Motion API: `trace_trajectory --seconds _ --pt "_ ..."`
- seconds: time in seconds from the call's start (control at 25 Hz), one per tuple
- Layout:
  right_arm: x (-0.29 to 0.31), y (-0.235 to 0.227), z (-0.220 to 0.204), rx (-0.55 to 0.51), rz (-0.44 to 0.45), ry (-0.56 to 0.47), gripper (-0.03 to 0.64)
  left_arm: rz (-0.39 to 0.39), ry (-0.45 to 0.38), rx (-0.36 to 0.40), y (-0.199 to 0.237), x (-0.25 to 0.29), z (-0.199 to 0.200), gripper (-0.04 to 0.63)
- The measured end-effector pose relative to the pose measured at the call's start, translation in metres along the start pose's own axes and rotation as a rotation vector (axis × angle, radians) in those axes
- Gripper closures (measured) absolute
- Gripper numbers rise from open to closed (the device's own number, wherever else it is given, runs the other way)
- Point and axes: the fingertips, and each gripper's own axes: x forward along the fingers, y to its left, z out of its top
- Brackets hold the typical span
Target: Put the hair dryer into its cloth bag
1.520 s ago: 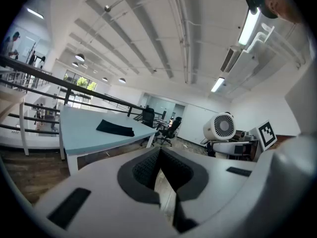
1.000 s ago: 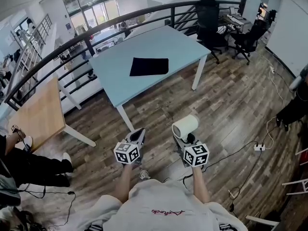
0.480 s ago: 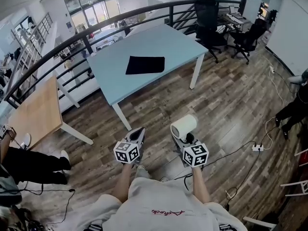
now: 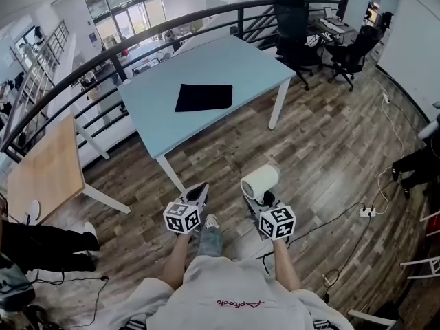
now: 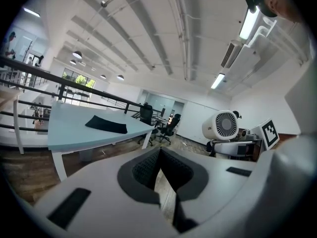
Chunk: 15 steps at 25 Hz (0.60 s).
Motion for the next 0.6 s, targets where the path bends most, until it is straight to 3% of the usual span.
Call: trace_trajectory --seconds 0.6 --pt "0.149 -0.047 0.062 0.011 -0.028 -0.022 0.396 -0.009 -0.016 -0.025 0.123 0.089 0.066 0.589"
